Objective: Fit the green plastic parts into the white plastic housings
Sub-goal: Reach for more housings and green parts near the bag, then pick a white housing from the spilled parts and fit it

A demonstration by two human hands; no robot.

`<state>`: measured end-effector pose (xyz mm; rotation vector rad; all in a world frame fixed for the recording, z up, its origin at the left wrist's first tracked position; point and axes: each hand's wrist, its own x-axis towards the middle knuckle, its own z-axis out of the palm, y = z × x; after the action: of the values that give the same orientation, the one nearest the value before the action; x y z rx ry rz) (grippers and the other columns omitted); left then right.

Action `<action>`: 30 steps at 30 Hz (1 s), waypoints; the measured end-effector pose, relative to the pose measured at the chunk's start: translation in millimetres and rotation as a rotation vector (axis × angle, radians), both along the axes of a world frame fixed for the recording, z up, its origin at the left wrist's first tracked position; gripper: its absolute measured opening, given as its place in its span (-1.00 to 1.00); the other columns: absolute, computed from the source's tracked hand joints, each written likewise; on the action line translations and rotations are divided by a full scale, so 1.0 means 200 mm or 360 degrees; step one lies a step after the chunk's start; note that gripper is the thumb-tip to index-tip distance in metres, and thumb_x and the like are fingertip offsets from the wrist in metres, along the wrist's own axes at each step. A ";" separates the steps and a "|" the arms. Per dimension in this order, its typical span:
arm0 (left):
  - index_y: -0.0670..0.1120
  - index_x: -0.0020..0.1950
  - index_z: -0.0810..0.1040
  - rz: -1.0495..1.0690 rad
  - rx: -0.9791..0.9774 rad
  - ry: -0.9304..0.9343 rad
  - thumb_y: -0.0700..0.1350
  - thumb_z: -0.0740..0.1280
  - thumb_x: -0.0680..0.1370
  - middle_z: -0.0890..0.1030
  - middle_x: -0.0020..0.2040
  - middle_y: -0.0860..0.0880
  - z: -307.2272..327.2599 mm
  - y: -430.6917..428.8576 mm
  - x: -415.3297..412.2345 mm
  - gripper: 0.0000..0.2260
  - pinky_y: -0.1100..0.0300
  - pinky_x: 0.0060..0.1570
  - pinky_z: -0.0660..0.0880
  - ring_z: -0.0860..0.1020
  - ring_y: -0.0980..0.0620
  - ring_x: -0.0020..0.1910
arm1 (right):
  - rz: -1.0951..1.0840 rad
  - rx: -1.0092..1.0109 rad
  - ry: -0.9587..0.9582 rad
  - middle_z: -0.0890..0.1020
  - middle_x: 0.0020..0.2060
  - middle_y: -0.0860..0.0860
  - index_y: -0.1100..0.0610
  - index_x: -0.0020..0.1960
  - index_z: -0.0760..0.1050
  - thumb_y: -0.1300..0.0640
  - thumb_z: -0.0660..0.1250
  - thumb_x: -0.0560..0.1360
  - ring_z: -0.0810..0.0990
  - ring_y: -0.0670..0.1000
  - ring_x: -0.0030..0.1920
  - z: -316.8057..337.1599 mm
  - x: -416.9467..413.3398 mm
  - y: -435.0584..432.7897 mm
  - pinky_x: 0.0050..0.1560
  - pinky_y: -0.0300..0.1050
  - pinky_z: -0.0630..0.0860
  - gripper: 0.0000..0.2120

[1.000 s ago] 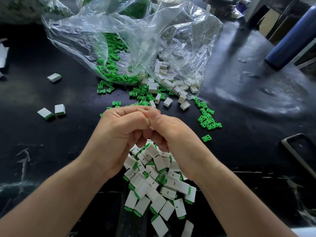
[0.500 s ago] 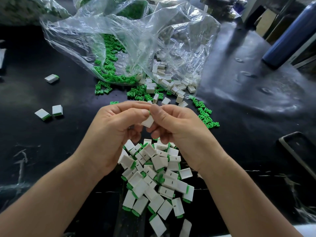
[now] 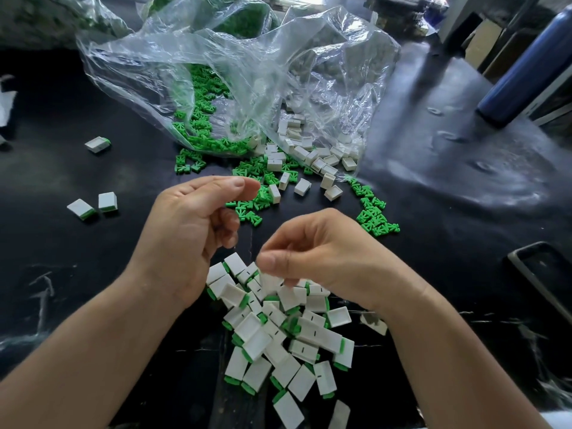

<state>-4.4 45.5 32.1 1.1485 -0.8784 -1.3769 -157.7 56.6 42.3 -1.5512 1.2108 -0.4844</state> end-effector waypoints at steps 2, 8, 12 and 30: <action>-0.03 -0.37 0.68 -0.0003 0.0002 -0.0005 -0.23 0.24 0.50 0.66 -0.28 0.03 0.01 0.00 0.00 -0.68 0.35 -0.57 0.33 0.39 0.17 -0.53 | 0.0030 0.0036 0.0037 0.60 -0.45 -0.02 0.08 -0.23 0.63 0.10 0.47 0.37 0.54 -0.12 -0.45 -0.01 0.01 0.00 -0.27 -0.01 0.55 -0.94; -0.06 -0.38 0.66 0.0027 0.0063 -0.0025 -0.24 0.24 0.52 0.65 -0.33 0.04 0.01 0.00 -0.01 -0.68 0.36 -0.58 0.32 0.38 0.18 -0.55 | -0.0073 -0.0145 0.0175 0.56 -0.48 0.03 0.06 -0.27 0.62 -0.13 0.40 0.39 0.40 -0.07 -0.44 -0.02 -0.01 -0.01 -0.38 -0.13 0.40 -0.75; -0.11 -0.26 0.62 0.0021 0.0077 -0.0025 -0.25 0.24 0.52 0.64 -0.34 0.04 0.01 0.01 -0.02 -0.78 0.37 -0.58 0.32 0.38 0.18 -0.54 | -0.0428 -0.0403 0.0344 0.62 -0.42 -0.10 0.03 -0.30 0.58 -0.09 0.36 0.43 0.50 -0.24 -0.40 -0.04 -0.07 -0.07 -0.33 -0.32 0.47 -0.77; -0.07 -0.37 0.66 -0.0026 0.0082 -0.0042 -0.24 0.26 0.51 0.66 -0.32 0.03 0.01 0.01 -0.02 -0.70 0.37 -0.57 0.32 0.39 0.18 -0.55 | -0.0789 -0.0895 0.1119 0.57 0.11 0.14 0.13 0.28 0.42 0.15 0.32 0.49 0.44 0.16 0.17 -0.24 -0.14 -0.25 0.21 0.04 0.34 -0.63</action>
<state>-8.3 48.1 34.8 1.2037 -0.8767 -1.4078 -184.9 6.3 -5.0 -1.9765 2.1659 -0.6628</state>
